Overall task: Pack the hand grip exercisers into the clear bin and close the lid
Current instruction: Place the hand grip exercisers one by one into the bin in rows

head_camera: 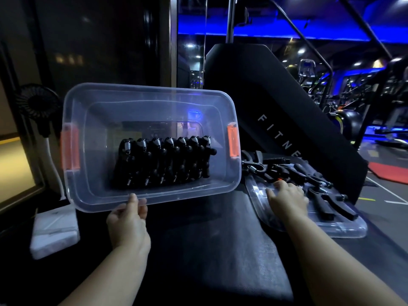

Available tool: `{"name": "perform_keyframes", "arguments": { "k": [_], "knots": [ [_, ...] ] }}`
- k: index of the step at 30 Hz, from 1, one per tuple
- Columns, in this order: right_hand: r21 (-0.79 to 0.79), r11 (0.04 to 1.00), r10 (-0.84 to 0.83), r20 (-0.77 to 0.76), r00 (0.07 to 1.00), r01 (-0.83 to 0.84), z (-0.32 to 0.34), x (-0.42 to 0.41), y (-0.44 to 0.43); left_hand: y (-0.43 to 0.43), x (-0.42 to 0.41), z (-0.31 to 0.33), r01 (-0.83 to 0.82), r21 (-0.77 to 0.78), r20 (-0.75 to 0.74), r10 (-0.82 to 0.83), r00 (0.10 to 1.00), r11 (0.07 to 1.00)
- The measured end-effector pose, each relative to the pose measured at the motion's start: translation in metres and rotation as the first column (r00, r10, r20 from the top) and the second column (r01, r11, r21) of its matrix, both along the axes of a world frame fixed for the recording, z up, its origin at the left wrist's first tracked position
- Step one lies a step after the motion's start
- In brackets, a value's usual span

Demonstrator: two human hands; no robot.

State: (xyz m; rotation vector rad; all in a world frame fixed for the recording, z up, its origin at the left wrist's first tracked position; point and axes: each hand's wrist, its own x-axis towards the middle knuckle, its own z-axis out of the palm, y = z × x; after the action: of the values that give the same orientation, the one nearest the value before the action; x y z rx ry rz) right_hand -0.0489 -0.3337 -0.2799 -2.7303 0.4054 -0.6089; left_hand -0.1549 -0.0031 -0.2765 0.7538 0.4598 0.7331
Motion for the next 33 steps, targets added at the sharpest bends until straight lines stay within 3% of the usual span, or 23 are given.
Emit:
{"name": "perform_keyframes", "arguments": {
  "k": [8,12,16,25,31,33],
  "knots": [
    [-0.075,0.990,-0.119,0.021,0.993,0.120,0.009,-0.007,-0.025,-0.020,0.005,-0.006,0.182,-0.043,0.046,-0.180,0.983,0.982],
    [-0.100,0.953,-0.291,-0.048,0.956,0.285,0.008,-0.012,-0.063,-0.019,0.007,-0.008,0.218,-0.006,0.058,-0.217,0.974,0.976],
    [0.004,0.909,-0.408,-0.192,0.893,0.416,-0.001,-0.020,-0.079,-0.020,0.008,-0.011,0.227,0.022,0.059,-0.228,0.972,0.974],
    [0.009,0.927,-0.372,-0.112,0.921,0.376,-0.006,-0.026,-0.077,-0.022,0.008,-0.012,0.199,0.073,0.032,-0.202,0.979,0.977],
    [-0.108,0.950,-0.291,0.025,0.957,0.292,-0.003,-0.030,-0.074,-0.022,0.009,-0.012,0.203,0.074,0.031,-0.206,0.978,0.976],
    [-0.071,0.960,-0.274,-0.023,0.961,0.272,-0.004,-0.031,-0.076,-0.022,0.008,-0.012,0.200,0.064,0.036,-0.203,0.979,0.978]
  ]
}}
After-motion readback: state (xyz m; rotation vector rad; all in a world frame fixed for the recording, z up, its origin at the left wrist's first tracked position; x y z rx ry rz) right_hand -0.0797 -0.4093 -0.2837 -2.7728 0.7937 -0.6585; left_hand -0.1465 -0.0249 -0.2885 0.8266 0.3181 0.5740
